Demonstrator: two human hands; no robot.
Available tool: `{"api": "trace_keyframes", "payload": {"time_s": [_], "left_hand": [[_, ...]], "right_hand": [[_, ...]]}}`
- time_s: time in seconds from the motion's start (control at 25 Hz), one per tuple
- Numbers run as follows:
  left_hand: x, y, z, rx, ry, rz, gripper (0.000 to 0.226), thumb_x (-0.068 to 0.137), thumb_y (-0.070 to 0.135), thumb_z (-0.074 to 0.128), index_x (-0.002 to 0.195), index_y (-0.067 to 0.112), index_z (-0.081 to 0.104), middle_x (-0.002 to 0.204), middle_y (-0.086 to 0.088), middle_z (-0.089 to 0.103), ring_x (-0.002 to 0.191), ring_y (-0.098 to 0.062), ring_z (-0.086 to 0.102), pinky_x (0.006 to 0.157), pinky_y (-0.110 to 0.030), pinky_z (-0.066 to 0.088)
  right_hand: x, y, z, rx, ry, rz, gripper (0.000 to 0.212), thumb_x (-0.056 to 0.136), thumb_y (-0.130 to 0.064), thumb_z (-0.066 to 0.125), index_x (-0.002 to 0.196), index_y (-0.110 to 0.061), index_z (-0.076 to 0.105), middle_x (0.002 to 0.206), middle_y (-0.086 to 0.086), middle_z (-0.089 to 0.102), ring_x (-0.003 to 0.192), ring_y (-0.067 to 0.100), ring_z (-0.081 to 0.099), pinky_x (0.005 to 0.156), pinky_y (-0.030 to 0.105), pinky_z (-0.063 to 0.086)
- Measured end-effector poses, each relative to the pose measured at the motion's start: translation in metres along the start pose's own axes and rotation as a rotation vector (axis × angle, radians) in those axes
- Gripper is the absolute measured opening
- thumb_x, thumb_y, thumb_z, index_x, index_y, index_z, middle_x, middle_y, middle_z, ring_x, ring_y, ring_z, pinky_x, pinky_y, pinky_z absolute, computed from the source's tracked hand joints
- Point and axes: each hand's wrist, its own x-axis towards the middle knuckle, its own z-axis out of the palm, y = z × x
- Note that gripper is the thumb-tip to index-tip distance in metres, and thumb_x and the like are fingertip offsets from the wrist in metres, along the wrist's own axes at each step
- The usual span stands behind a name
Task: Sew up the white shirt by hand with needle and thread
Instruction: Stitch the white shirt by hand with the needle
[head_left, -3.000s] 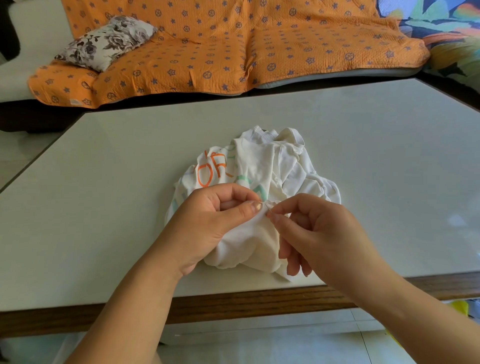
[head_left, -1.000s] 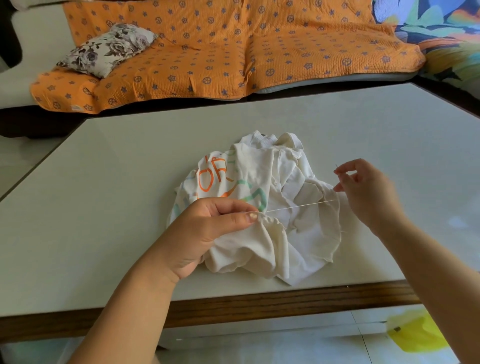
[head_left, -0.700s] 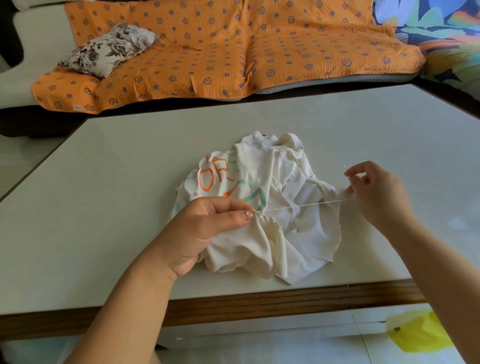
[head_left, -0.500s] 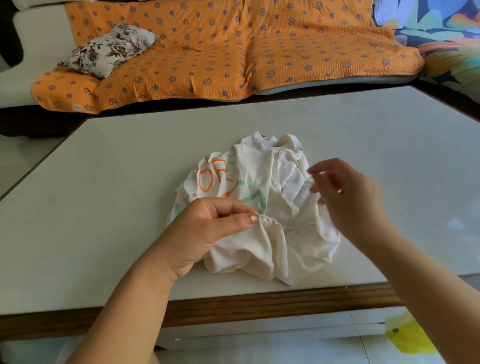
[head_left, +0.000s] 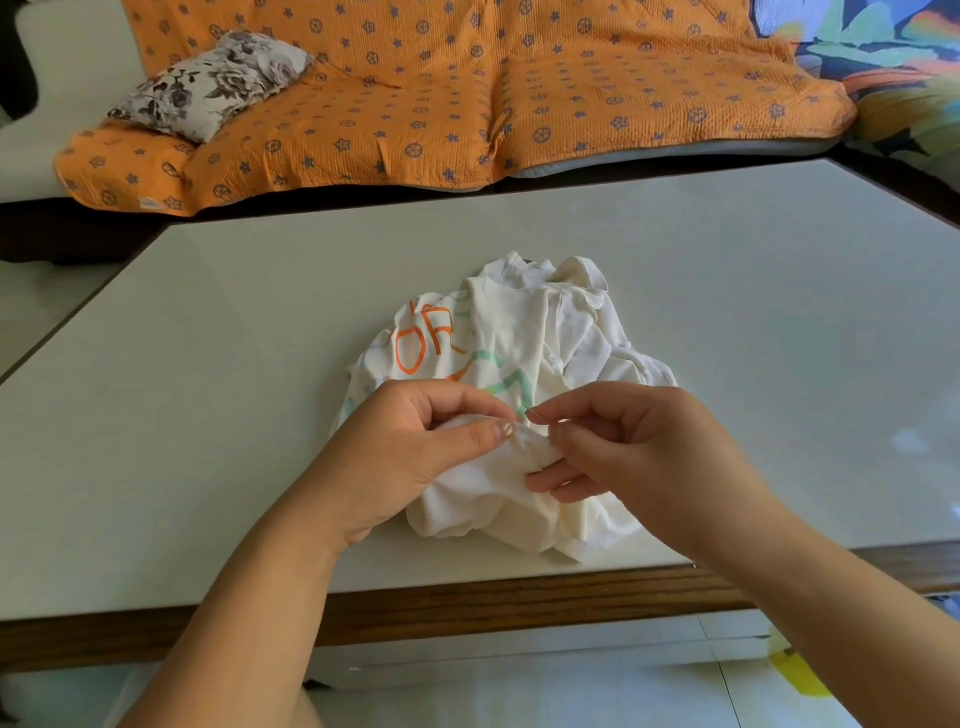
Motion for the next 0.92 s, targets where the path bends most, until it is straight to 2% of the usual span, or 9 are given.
{"api": "trace_keyframes", "payload": {"time_s": [0.08, 0.2, 0.44, 0.92], "left_hand": [[0.0008, -0.0004, 0.0006, 0.02, 0.008, 0.013, 0.012, 0.072, 0.031, 0.074, 0.083, 0.035, 0.078, 0.088, 0.007, 0.076, 0.091, -0.004, 0.068, 0.085, -0.025, 0.049], [0.0013, -0.0006, 0.0019, 0.017, 0.034, 0.025, 0.01, 0.072, 0.033, 0.081, 0.081, 0.034, 0.078, 0.087, 0.007, 0.076, 0.087, -0.003, 0.068, 0.082, -0.024, 0.049], [0.0016, -0.0023, 0.0019, 0.031, 0.041, 0.03, 0.009, 0.073, 0.034, 0.079, 0.081, 0.033, 0.078, 0.088, 0.006, 0.076, 0.087, -0.004, 0.068, 0.084, -0.024, 0.049], [0.0008, -0.0001, 0.0031, -0.018, 0.017, 0.017, 0.008, 0.072, 0.031, 0.075, 0.08, 0.032, 0.078, 0.087, 0.004, 0.076, 0.087, -0.006, 0.067, 0.084, -0.025, 0.048]], "right_hand": [[0.0005, -0.0007, -0.0024, -0.007, -0.004, 0.006, 0.022, 0.093, -0.003, 0.057, 0.091, -0.018, 0.073, 0.07, 0.002, 0.076, 0.069, 0.01, 0.074, 0.066, 0.017, 0.058], [0.0011, -0.0023, -0.0036, -0.039, -0.005, 0.031, 0.018, 0.09, -0.003, 0.059, 0.089, -0.015, 0.072, 0.069, 0.0, 0.075, 0.067, 0.009, 0.073, 0.064, 0.015, 0.057], [0.0015, -0.0015, -0.004, -0.092, -0.028, 0.043, 0.018, 0.088, -0.005, 0.059, 0.085, -0.018, 0.072, 0.068, -0.002, 0.075, 0.068, 0.011, 0.074, 0.072, 0.022, 0.059], [-0.0016, -0.0046, -0.0061, -0.04, -0.07, 0.055, 0.02, 0.089, -0.002, 0.058, 0.088, -0.015, 0.073, 0.07, 0.002, 0.076, 0.069, 0.013, 0.074, 0.066, 0.017, 0.058]]}}
